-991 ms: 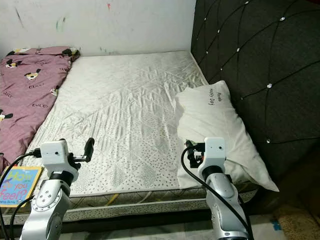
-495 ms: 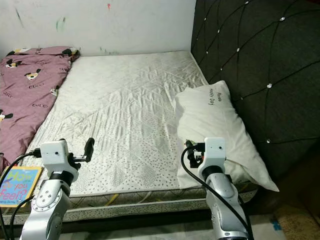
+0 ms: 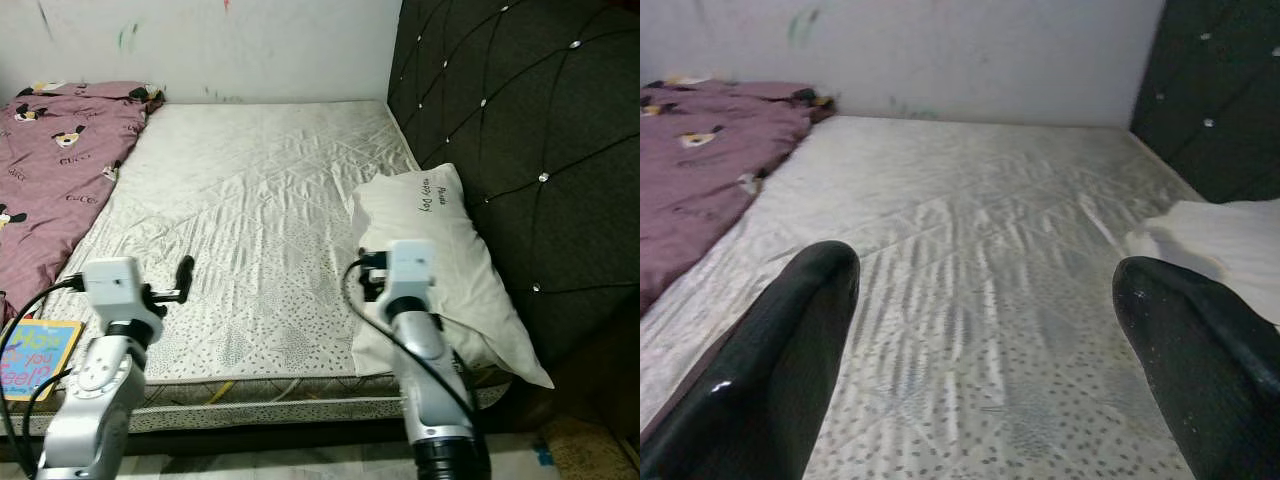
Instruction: Clean up the room
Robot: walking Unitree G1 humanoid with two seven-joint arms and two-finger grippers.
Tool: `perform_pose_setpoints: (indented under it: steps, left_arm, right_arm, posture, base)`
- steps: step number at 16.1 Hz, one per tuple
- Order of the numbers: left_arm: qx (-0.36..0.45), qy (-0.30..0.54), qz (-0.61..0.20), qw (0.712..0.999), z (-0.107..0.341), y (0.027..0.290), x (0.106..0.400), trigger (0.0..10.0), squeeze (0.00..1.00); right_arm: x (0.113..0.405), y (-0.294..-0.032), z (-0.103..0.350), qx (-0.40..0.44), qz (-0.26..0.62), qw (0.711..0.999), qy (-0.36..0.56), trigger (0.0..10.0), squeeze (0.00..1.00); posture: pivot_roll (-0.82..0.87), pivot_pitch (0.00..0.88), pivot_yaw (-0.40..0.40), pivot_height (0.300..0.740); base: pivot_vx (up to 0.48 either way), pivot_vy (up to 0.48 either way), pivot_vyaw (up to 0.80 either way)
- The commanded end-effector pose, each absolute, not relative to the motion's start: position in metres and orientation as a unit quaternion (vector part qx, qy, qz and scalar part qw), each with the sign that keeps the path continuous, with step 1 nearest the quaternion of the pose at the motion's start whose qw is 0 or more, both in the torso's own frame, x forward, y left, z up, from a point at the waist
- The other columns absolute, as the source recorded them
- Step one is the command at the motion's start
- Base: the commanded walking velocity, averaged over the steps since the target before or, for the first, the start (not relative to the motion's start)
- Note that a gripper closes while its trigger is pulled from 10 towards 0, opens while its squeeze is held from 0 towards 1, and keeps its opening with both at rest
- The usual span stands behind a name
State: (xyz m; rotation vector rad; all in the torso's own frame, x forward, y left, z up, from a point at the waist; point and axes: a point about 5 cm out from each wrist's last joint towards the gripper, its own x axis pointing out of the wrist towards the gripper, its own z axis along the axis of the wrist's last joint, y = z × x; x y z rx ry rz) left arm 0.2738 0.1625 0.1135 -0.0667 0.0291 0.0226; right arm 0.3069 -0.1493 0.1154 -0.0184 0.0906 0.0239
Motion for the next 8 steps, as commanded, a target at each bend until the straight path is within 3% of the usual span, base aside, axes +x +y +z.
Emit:
perform_pose_setpoints:
  steps: [1,5,8]
  left_arm:
    - [-0.030,0.005,0.010,0.999,0.117,0.164,0.273,10.0,0.00]
    - [-0.003,0.016,0.021,1.000,0.106,0.174,0.264,10.0,0.00]
    - [0.003,0.010,0.035,0.999,0.108,0.178,0.257,10.0,0.00]
  right_arm:
    - [0.306,-0.152,0.122,0.003,0.002,1.000,0.026,10.0,0.00]
    - [0.297,-0.162,0.115,-0.052,-0.012,0.998,0.027,10.0,0.00]
    - [0.288,-0.182,0.098,-0.033,-0.046,0.996,0.065,10.0,0.00]
  posture:
    - [0.01,0.009,0.035,0.740]
    - [0.01,0.016,0.031,0.740]
    - [0.03,0.035,0.020,0.740]
  base:
    - [0.000,0.000,0.00]
    - [0.000,0.000,0.00]
    - [0.000,0.000,0.00]
